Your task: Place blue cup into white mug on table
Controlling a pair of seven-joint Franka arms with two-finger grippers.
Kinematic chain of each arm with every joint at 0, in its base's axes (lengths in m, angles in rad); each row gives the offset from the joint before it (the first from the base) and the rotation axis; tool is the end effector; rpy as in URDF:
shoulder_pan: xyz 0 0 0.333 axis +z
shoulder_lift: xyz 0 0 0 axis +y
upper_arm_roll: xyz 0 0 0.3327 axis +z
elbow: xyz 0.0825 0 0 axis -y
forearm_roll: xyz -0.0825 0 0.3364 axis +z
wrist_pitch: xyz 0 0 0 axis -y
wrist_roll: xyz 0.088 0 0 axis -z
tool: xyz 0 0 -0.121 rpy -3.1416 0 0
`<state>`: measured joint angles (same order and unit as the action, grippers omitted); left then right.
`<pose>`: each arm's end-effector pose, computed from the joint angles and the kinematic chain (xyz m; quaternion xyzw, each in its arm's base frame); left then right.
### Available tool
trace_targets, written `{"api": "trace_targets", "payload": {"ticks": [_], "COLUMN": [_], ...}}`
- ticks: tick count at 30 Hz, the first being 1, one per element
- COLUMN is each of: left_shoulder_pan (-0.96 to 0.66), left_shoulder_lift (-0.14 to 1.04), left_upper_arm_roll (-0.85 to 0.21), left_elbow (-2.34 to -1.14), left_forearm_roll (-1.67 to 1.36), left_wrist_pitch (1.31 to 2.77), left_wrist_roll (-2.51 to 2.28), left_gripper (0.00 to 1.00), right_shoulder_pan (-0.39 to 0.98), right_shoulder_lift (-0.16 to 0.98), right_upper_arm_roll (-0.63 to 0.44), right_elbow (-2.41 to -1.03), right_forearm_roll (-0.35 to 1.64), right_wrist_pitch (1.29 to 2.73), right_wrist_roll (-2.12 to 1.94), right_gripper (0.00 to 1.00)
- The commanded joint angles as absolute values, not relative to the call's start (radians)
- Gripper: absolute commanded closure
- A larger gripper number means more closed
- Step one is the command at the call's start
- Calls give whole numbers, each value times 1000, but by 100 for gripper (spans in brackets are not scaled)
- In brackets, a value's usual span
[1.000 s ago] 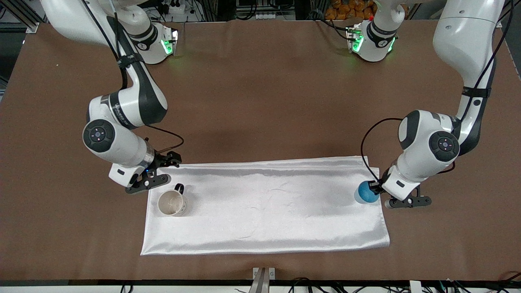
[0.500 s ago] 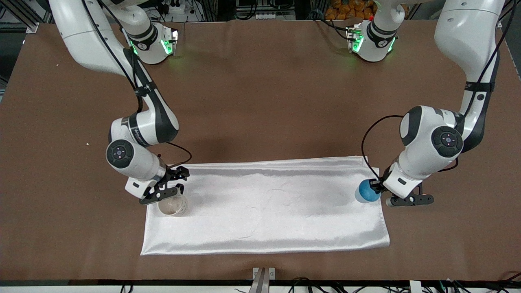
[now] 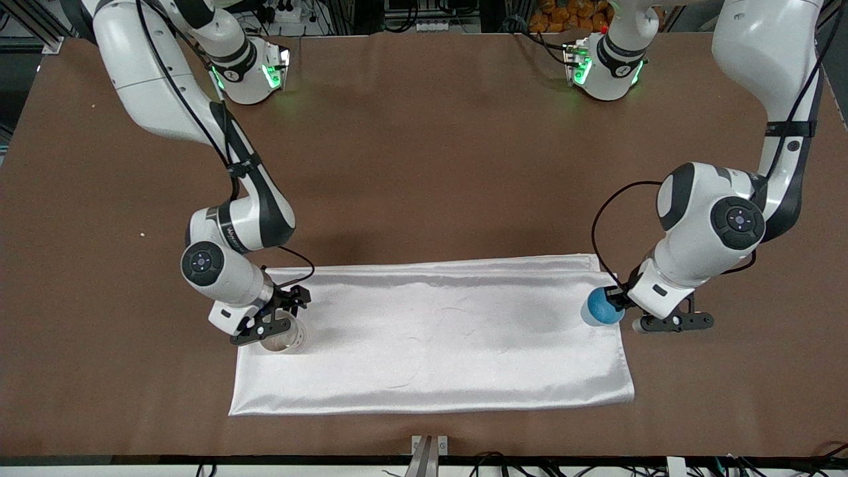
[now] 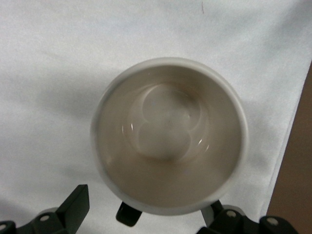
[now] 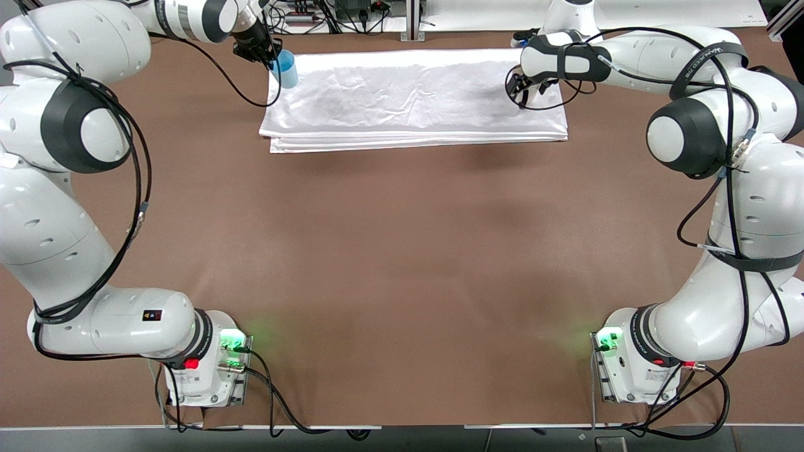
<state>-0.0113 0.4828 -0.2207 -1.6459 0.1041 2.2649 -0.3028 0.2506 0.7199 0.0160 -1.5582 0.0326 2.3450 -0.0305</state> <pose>0.6475 -0.1275 0.3795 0.9970 0.0210 0.0699 0.0269 0.6626 0.1798 0.2581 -0.9901 -0.1349 -0.0312 0.0210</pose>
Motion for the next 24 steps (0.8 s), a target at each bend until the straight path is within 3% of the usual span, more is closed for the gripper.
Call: {"api": "trace_targets", "payload": {"ticks": [1,7,9,15,19,20,24], "left_shoulder_pan": [-26,-32,-32,-34,-35,-37,-38], "left_shoulder_lift": [453,446,446,446,446,446,445], "left_upper_arm_roll": [-222,-222,-222,-222,-222,-222,-222], "left_elbow": [-1638,-1634,-1634,-1634,-1634,-1634,-1634], "left_forearm_roll": [135,135,135,135,135,135,133], "left_wrist_pitch": [2218,2197,2197,2197,2197,2197,2197], "left_wrist_roll": [-314,-316,-314,-316,-318,-318,-318], "left_gripper": [100,100,100,100,100,100,100], "right_shoulder_pan": [235,227,224,224,225,225,225], "right_shoulder_lift": [775,790,792,796,796,796,795], "right_upper_arm_roll": [21,20,20,21,21,21,21], "right_elbow": [-1477,-1471,-1471,-1473,-1471,-1471,-1473], "right_forearm_roll": [29,29,32,38,41,43,44], "right_wrist_pitch": [2338,2341,2352,2367,2367,2367,2367], "right_wrist_roll": [-37,-34,-29,-25,-25,-25,-25], "right_gripper": [0,3,15,67,96,100,100]}}
